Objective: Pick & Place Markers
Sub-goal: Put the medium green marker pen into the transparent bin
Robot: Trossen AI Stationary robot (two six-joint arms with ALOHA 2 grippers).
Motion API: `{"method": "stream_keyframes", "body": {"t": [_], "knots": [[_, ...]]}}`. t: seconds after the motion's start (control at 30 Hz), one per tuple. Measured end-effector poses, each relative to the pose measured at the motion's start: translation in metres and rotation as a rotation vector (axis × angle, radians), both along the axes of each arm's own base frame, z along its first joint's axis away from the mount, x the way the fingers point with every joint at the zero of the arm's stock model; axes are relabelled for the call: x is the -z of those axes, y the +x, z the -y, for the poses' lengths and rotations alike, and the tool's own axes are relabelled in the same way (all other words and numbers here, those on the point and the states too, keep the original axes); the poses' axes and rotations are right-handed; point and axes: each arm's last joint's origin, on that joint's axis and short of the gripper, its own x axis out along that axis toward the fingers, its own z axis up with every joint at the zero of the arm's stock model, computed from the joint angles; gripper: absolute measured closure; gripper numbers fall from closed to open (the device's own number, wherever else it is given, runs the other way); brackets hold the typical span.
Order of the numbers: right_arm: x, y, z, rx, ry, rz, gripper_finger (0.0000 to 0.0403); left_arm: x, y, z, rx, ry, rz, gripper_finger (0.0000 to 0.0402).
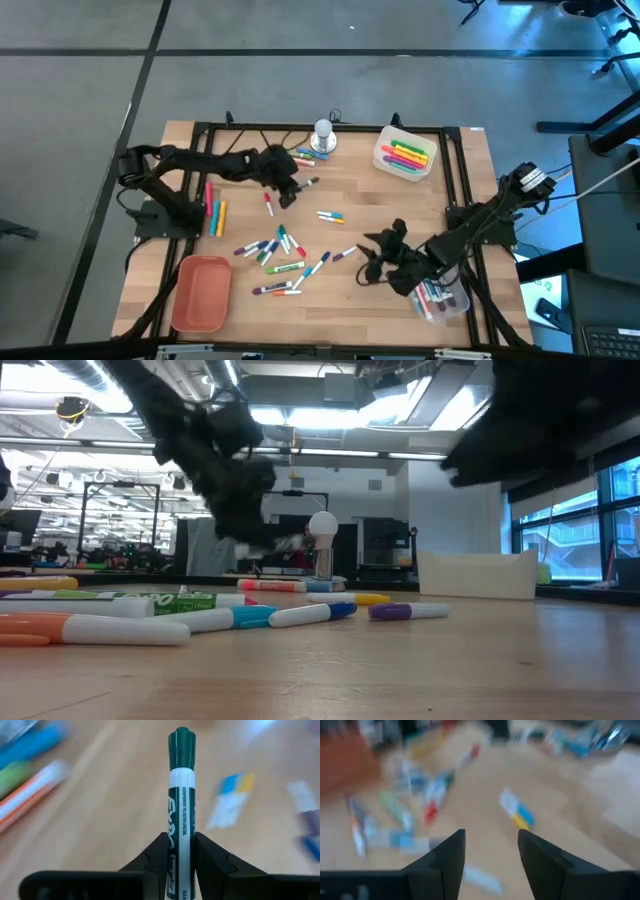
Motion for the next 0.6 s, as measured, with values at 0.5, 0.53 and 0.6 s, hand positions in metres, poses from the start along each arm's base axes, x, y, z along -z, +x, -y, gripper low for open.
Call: {"method": "stream_keyframes", "body": {"t": [0.5,0.53,0.6], "knots": [[0.008,0.0,0.023,0.01,0.017,0.321,0.0221,-0.02,0.063,0.107,0.121,0.113,0.608,0.0329],[0.004,0.003,0.024,0.0,0.001,0.328,0.0221,-0.021,0.064,0.109,0.127,0.112,0.622,0.0329],[-0.003,0.009,0.025,-0.025,-0.034,0.329,0.0221,-0.021,0.066,0.111,0.124,0.145,0.626,0.033]]}}
